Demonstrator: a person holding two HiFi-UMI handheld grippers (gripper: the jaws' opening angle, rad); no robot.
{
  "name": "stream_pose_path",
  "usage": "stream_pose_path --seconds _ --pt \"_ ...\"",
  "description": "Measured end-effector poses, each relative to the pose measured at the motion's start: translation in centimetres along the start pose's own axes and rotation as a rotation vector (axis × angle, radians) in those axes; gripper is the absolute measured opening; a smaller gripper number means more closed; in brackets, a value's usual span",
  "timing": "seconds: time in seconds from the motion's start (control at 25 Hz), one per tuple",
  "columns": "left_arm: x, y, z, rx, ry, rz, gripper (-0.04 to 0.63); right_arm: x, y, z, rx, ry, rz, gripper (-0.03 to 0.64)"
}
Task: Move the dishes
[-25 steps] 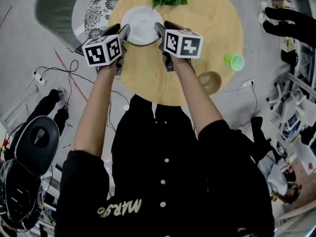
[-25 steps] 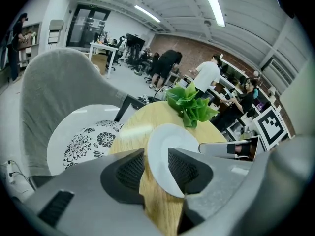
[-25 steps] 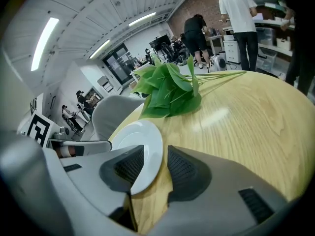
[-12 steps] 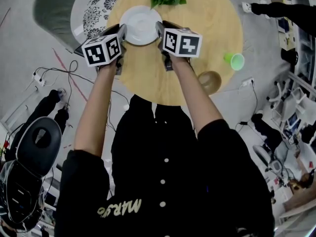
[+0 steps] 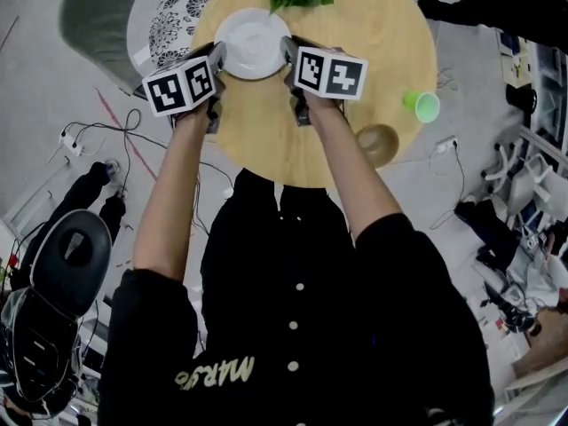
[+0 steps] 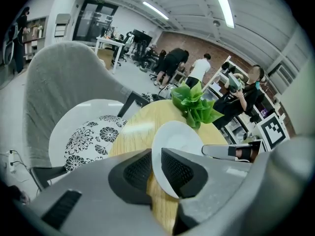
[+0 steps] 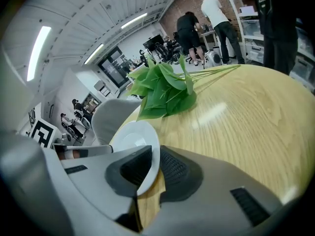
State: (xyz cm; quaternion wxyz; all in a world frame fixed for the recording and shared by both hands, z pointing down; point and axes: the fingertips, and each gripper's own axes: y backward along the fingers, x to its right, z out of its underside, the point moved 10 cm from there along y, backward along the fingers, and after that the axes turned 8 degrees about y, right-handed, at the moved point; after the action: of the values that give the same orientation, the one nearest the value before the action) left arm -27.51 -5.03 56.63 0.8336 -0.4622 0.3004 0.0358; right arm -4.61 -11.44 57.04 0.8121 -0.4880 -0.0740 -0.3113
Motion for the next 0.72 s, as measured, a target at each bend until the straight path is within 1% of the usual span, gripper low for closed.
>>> stream_pose_path --seconds 0.4,0.72 --pt "1.0 2.4 0.2 -0.015 0.025 0.04 0.052 -0.9 2.8 0.5 0.015 -0.02 -0.023 0.043" --pt "3.2 3.8 1.1 -0.047 0.01 0.079 0.049 -0.6 6.0 1.3 0.01 -0.045 -0.014 0.044"
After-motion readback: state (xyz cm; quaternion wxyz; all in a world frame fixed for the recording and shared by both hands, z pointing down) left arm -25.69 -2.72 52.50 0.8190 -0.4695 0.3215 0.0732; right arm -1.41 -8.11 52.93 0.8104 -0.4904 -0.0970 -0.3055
